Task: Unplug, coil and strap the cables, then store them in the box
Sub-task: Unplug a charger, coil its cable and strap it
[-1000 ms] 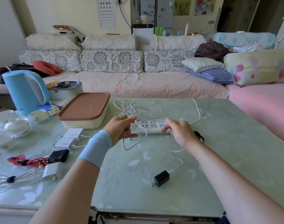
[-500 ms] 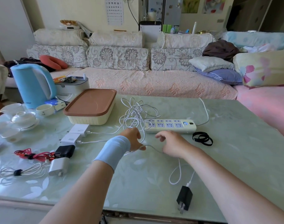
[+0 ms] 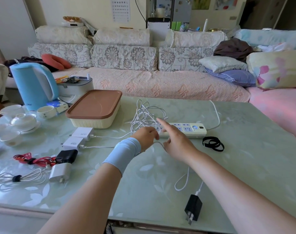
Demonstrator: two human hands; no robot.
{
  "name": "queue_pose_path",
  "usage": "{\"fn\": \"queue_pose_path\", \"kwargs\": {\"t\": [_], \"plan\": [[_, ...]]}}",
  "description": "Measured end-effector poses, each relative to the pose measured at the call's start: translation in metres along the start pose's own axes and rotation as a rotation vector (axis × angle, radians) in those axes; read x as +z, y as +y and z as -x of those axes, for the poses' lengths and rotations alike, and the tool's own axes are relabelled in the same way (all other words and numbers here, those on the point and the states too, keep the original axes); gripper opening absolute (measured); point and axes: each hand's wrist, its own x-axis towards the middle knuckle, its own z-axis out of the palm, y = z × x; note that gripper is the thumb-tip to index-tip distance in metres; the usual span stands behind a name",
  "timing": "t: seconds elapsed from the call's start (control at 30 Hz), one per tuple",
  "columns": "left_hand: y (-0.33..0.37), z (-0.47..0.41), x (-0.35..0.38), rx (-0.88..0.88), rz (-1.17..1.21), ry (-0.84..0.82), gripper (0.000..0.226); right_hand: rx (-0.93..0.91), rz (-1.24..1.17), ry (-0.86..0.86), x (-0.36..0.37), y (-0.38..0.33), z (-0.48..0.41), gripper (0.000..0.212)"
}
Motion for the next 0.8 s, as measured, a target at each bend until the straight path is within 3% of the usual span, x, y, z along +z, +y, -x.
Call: {"fn": "queue_pose_path", "kwargs": {"t": [0.2, 0.33, 0.43, 0.5, 0.6, 0.67, 0.73, 0.8], "plan": [[0.000, 0.021, -0.027, 0.114, 0.291, -0.295, 0.026, -0.098, -0.020, 0.070, -0.004, -0.003, -0.002, 0.036], [0.010, 0.028, -0.036, 0.237, 0.393, -0.078, 0.027, 0.033, 0.096, 0.102, -0.009, -0.009, -0.001, 0.025], [0.012, 0.025, -0.038, 0.299, 0.471, 0.120, 0.044, 0.092, 0.040, 0.150, -0.013, -0.013, -0.001, 0.029], [0.011, 0.024, -0.041, 0.321, 0.376, 0.136, 0.052, 0.086, 0.072, 0.147, -0.014, -0.016, -0.002, 0.033], [0.011, 0.027, -0.045, 0.298, 0.267, -0.091, 0.055, 0.069, 0.154, 0.126, -0.012, -0.016, -0.002, 0.035], [0.014, 0.033, -0.046, 0.289, 0.215, -0.200, 0.054, 0.062, 0.193, 0.131, -0.010, -0.015, -0.001, 0.021], [0.019, 0.037, -0.050, 0.296, 0.143, -0.133, 0.055, 0.053, 0.241, 0.189, -0.010, -0.014, -0.003, 0.015], [0.017, 0.035, -0.058, 0.330, -0.041, 0.155, 0.054, -0.018, 0.225, 0.324, -0.011, -0.015, -0.006, 0.033]]}}
